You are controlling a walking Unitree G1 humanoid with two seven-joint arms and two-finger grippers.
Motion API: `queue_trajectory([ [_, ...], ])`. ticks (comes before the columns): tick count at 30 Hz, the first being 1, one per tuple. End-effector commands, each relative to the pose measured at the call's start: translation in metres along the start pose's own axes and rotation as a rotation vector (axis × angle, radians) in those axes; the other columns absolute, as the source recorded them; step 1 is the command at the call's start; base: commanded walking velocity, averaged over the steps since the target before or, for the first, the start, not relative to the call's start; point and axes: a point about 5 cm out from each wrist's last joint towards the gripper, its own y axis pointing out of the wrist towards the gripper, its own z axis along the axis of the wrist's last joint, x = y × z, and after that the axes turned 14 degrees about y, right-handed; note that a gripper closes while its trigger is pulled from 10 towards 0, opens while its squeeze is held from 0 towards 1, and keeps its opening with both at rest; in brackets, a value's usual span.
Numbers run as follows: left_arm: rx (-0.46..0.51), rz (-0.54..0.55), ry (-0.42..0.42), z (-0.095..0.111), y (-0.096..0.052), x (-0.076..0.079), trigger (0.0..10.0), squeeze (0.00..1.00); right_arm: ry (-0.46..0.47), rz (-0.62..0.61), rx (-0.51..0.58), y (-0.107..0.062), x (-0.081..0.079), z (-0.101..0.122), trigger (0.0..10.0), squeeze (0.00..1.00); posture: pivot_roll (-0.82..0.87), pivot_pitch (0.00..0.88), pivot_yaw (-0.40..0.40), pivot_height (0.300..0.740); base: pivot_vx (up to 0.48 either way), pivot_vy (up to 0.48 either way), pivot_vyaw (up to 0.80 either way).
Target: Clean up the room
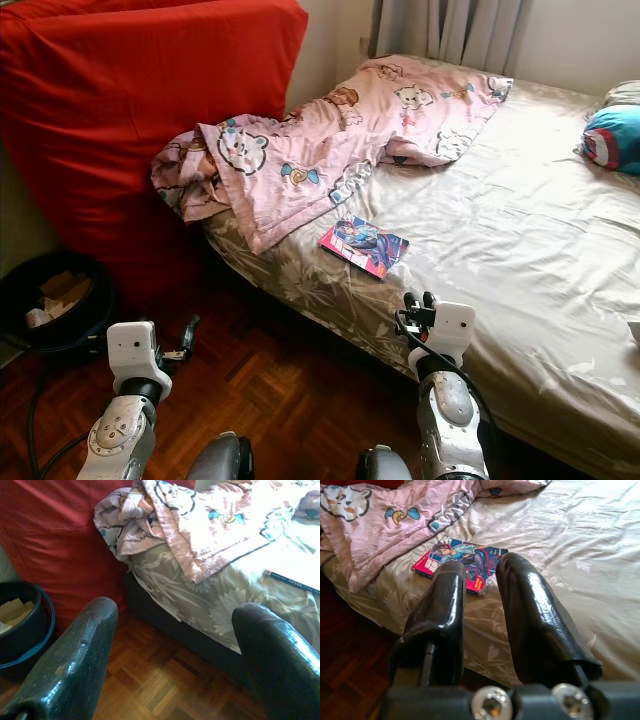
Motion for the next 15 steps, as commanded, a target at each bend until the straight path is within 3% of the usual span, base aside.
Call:
queue_trajectory([
  [1,-0.001,-0.007,-0.004,0.0017,-0.0008,-0.0004,10.0,0.0,0.009,0.005,-0.011,0.0019,-0.0023,-0.0006,10.0,0.0,-0.07,0.121,0.018,0.649,0.345,0.0,0.0],
  [15,0.009,-0.01,-0.019,0.0044,0.001,0.0,10.0,0.0,0.01,0.02,-0.036,0.0025,-0.0046,-0.0051,10.0,0.0,-0.07,0.117,0.011,0.649,0.392,0.0,0.0],
])
